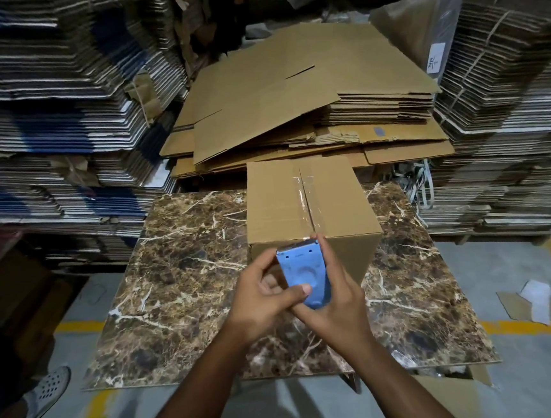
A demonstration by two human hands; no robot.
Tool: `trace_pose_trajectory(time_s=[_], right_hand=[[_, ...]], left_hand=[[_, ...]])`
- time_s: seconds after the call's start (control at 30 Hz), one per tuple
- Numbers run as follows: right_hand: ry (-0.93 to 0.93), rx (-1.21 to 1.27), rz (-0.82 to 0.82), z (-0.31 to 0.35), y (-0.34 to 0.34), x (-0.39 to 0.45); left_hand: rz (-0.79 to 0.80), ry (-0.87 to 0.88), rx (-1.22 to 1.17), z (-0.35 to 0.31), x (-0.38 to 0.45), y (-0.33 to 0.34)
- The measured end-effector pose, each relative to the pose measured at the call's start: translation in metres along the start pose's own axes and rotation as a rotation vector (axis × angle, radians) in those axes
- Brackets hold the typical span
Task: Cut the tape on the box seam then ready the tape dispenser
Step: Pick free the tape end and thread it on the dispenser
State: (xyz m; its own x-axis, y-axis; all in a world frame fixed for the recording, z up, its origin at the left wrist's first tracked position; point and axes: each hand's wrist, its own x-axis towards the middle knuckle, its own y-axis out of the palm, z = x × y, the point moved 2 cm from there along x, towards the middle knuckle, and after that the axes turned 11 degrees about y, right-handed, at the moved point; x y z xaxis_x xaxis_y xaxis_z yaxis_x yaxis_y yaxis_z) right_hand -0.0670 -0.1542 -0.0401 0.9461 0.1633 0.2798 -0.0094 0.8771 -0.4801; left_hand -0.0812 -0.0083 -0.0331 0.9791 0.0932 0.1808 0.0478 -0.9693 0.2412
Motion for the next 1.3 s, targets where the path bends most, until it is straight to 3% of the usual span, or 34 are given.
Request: trace_pose_trajectory(time_s=[0.13,0.23,0.37,0.47,0.67,0.83,0.93,1.07,1.2,1.3], right_hand=[[-0.008,0.051,0.114,0.014,-0.018,0.009],[-0.085,0.014,0.066,0.024,-0.038,0.017],[-0.049,0.076,0.072,0.031,-0.055,0.027],[-0.072,0.023,0.016,0.024,-0.054,0.041],[-0.264,-0.107,-0.102,0.001,-0.038,0.07],[-0.324,-0.31,-0.146,-0.017,-0.031,0.099],[-0.299,-0.377,-0.084,-0.028,-0.026,0.116],[-0.252,-0.391,0.037,-0.041,-0.021,0.125],[-0.214,-0.281,0.1,-0.045,-0.027,0.124],[-0.07,-0.168,0.264,-0.041,-0.034,0.121]], left_hand=[[0.035,0.105,0.042,-0.02,0.009,-0.001],[0.069,0.241,0.18,-0.04,0.019,-0.004],[0.142,0.464,0.453,-0.052,0.036,-0.004],[0.162,0.533,0.546,-0.044,0.052,-0.006],[0.104,0.254,0.348,-0.036,0.079,0.0],[0.206,0.227,0.4,-0.032,0.103,-0.006],[0.191,0.207,0.404,-0.023,0.113,-0.007],[0.035,0.104,0.35,0.001,0.116,-0.013],[-0.022,0.06,0.292,0.015,0.111,-0.017],[-0.064,0.063,0.291,0.017,0.111,-0.017]])
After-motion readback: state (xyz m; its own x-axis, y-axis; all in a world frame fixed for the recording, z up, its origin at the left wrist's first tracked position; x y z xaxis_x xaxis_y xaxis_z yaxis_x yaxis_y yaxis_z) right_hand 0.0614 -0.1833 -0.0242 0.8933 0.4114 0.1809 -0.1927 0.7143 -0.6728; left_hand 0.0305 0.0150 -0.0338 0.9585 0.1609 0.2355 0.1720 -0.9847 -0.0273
